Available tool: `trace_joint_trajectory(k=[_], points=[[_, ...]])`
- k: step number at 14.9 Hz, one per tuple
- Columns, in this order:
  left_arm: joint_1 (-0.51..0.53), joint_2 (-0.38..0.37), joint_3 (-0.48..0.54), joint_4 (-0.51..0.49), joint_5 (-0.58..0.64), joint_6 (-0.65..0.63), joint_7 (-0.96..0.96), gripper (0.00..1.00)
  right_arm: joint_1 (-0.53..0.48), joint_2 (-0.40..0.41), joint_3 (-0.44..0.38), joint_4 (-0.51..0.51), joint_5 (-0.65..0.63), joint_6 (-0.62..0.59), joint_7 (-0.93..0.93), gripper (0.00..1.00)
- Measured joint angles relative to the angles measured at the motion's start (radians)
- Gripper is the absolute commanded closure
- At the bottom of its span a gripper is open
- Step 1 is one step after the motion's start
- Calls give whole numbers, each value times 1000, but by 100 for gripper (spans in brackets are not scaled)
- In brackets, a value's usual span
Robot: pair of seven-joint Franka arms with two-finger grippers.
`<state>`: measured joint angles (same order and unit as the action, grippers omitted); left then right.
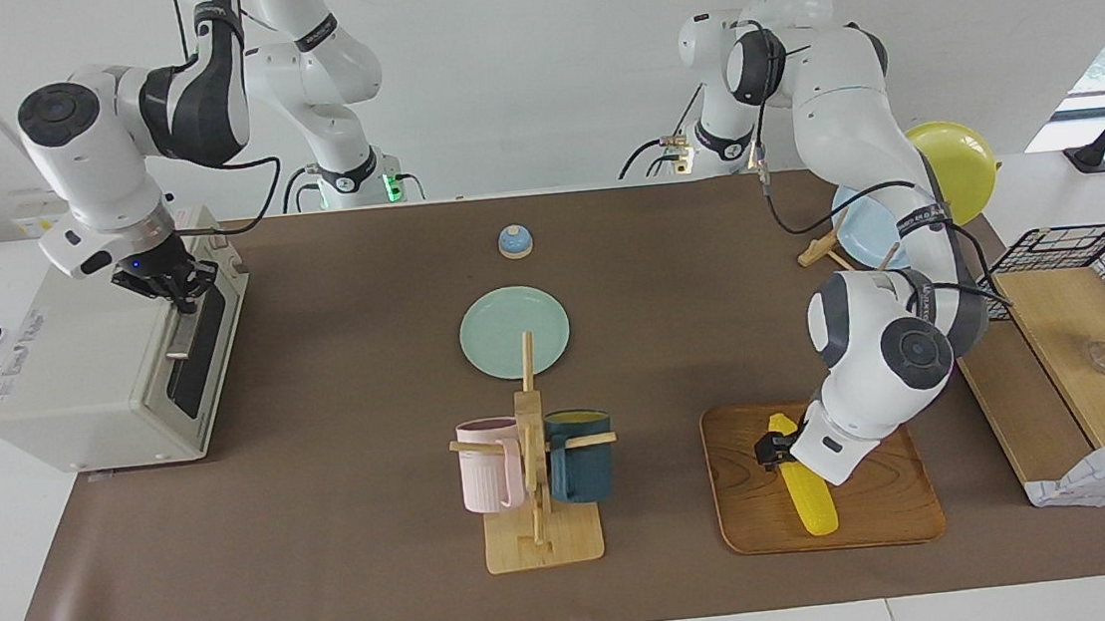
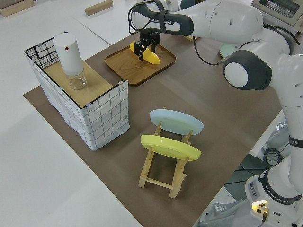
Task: Put corn in oven
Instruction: 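Carry the corn to the green plate while the right gripper opens the oven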
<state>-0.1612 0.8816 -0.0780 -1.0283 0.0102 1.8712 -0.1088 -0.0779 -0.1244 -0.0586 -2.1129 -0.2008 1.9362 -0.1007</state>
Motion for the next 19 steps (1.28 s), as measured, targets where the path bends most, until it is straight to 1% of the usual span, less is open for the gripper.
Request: trace_joint_trajectory(k=[3, 6, 8, 9, 10, 13, 16, 17, 19], points=[[1, 0, 0, 2, 0, -2, 0, 100, 27, 1, 7, -17, 17, 18, 17, 100], [2, -9, 0, 9, -14, -24, -2, 100, 59, 20, 14, -41, 69, 58, 26, 100], [0, -54, -2, 10, -45, -56, -30, 100, 80, 53, 23, -54, 99, 92, 38, 100], [-3, -91, -4, -4, -49, -69, -75, 100, 87, 72, 27, -61, 113, 117, 42, 100], [-10, -141, -9, -40, -49, -74, -124, 100, 92, 90, 32, -70, 124, 145, 46, 100], [-63, -334, -19, -225, -56, -78, -245, 100, 112, 128, 34, -104, 127, 234, 48, 100], [-172, -558, -26, -485, -63, -58, -407, 100, 120, 140, 38, -145, 128, 309, 48, 100], [-221, -617, -27, -560, -64, -43, -478, 100, 121, 143, 38, -153, 128, 324, 48, 100], [-327, -694, -28, -676, -65, 1, -610, 100, 125, 151, 38, -173, 128, 365, 48, 100]])
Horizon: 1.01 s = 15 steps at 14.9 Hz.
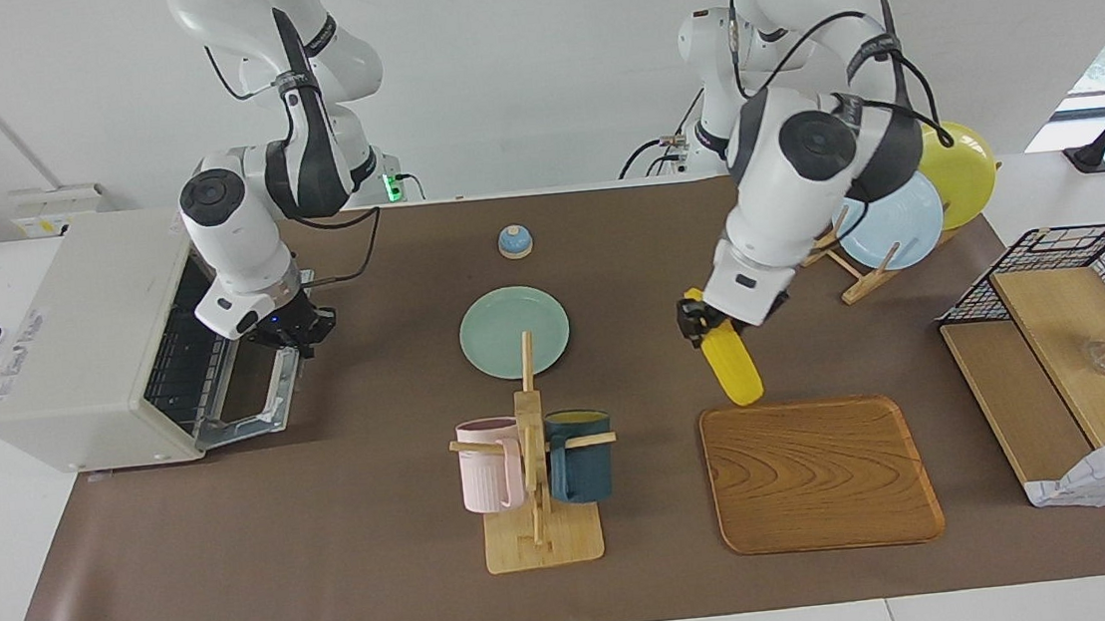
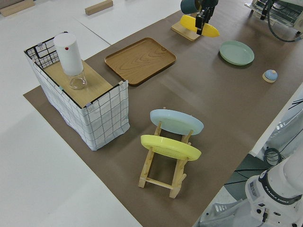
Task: Put corn in oven
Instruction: 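Carry the corn to the green plate while the right gripper opens the oven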
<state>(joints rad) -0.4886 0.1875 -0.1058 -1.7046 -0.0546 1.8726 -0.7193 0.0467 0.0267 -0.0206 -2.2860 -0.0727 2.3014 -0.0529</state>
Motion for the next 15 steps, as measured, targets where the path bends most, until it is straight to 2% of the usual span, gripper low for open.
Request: trace_joint_trajectory(k=[4, 7, 11, 15], points=[[-177, -51, -1, -183, -32, 219, -173, 100, 1, 37, 3, -21, 0, 63, 1, 100], [-266, -15, 0, -262, -46, 385, -235, 100, 2, 70, 3, -24, 4, 92, 5, 100], [-313, 104, 3, -250, -54, 518, -261, 100, 21, 77, -12, -25, 1, 98, 33, 100], [-316, 193, 7, -157, -55, 534, -262, 100, 62, 76, -22, -17, 48, 101, 46, 100]])
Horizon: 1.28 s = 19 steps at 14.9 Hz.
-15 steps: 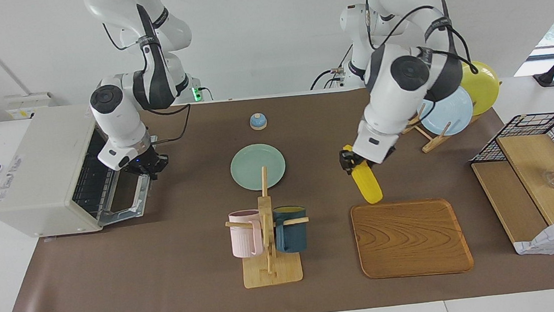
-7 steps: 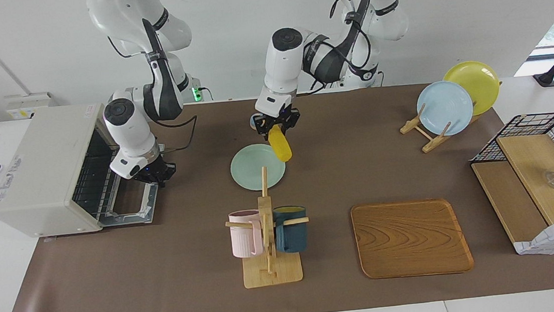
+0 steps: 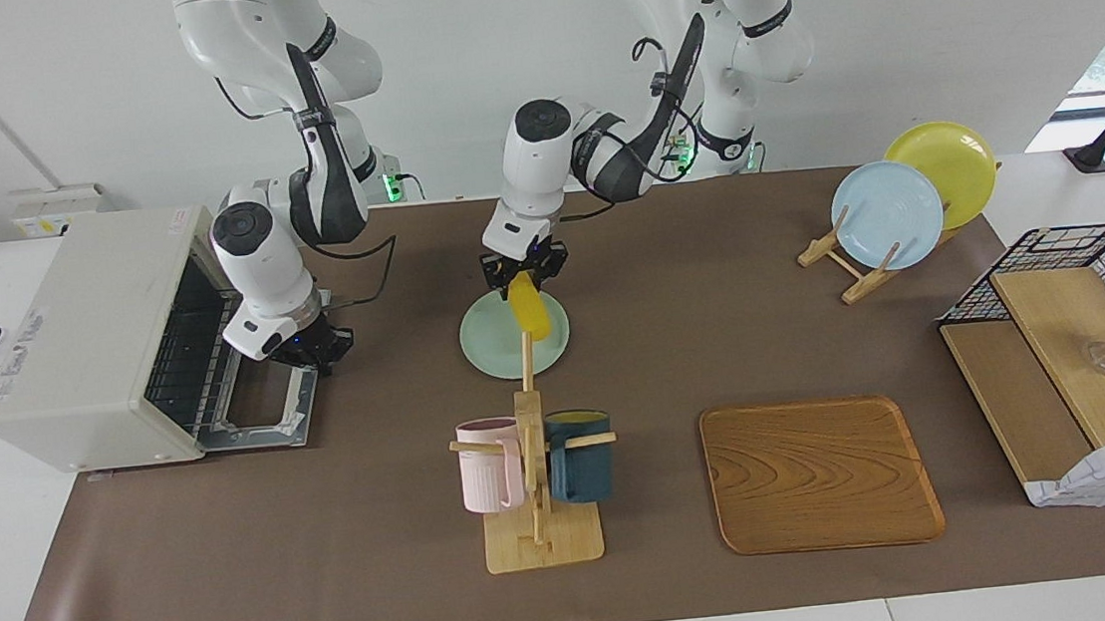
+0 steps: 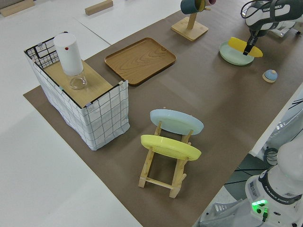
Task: Put corn in oven
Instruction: 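Carry the corn to the green plate while the right gripper opens the oven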
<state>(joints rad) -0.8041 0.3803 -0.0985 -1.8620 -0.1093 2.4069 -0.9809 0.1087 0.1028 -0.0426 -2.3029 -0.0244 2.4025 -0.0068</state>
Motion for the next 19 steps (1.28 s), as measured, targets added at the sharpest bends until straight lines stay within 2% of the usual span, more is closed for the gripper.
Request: trace_joint_trajectory(k=[1, 2, 3, 4, 5, 6, 7, 8, 16, 19], points=[[0, 5, 0, 8, 0, 0, 0, 100, 22, -1, -1, 6, 20, 0, 0, 96], [0, 6, 1, 9, 0, 0, 0, 100, 44, -2, -1, 20, 28, -11, 5, 50], [0, 6, 2, 10, 0, 0, 0, 100, 61, -4, -1, 43, 32, -43, 8, 15], [0, 7, 4, 10, 0, 0, 0, 100, 73, -6, -1, 72, 34, -81, 9, 0], [0, 8, 7, 9, 0, 0, 0, 100, 80, -8, -1, 95, 34, -105, 9, 0], [1, 9, 10, 9, 0, 0, 0, 61, 83, -10, -1, 110, 35, -118, 9, 0], [1, 10, 11, 9, 0, 0, 0, 14, 84, -13, -1, 117, 35, -123, 9, 0], [1, 12, 13, 9, 0, 0, 0, 0, 84, -18, -2, 120, 35, -123, 9, 0], [20, 5, 19, 15, 0, -14, 3, 0, 84, -70, -4, 125, 64, -158, 9, 0], [92, -66, 21, 31, 0, -143, 53, 0, 85, -70, -7, 125, 64, -158, 9, 0]])
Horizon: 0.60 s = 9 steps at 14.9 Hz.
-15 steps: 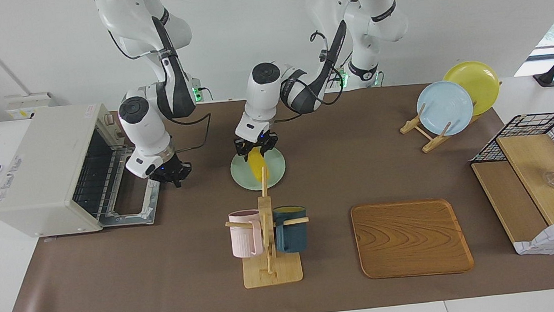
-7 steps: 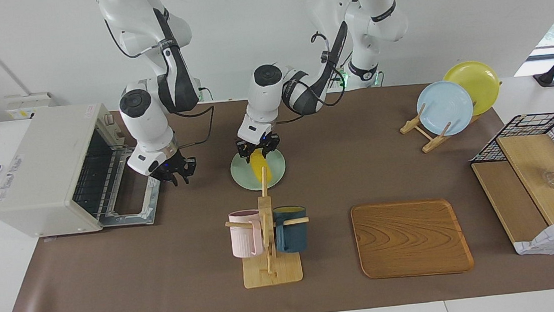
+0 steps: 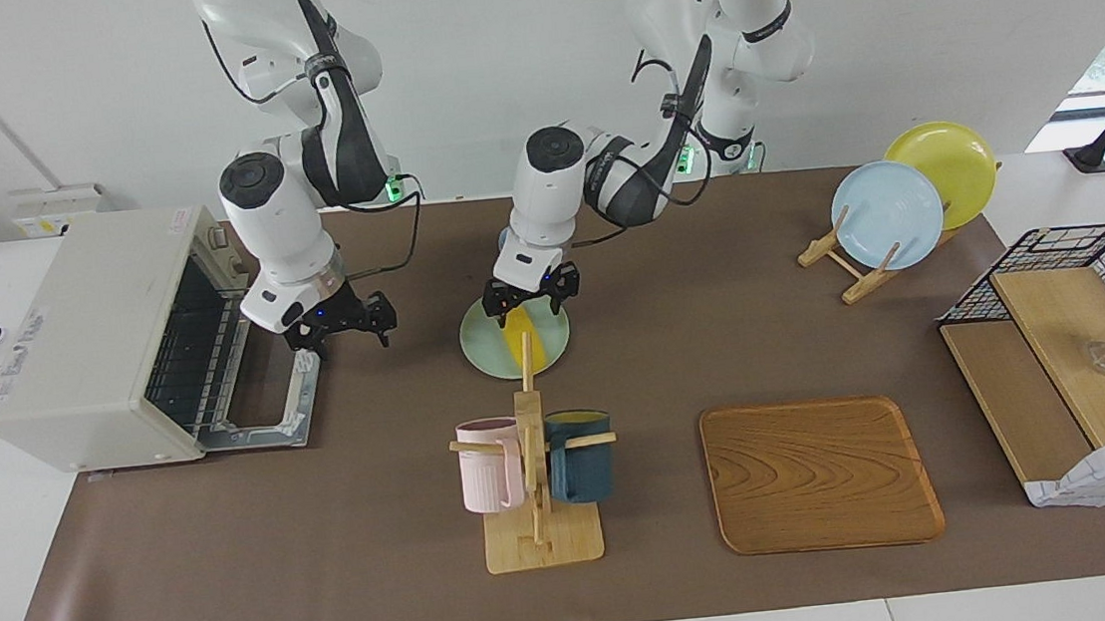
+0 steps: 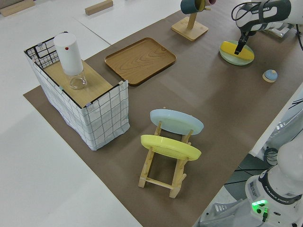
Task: Put corn in oven
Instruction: 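Carry the corn to the green plate while the right gripper opens the oven, then release the corn with the left gripper while the right gripper reaches the plate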
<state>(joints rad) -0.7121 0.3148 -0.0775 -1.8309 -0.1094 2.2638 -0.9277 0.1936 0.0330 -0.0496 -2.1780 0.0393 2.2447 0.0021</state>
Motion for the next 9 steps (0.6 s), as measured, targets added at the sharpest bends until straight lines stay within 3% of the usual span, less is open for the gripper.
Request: trace_joint_trajectory(k=[4, 9], points=[[116, -137, 3, 4, 0, -187, 107, 0, 46, 0, 1, 14, 4, -28, 12, 0], [313, -232, 10, 6, 0, -364, 379, 0, 309, 49, 5, 226, 6, -191, 298, 0]])
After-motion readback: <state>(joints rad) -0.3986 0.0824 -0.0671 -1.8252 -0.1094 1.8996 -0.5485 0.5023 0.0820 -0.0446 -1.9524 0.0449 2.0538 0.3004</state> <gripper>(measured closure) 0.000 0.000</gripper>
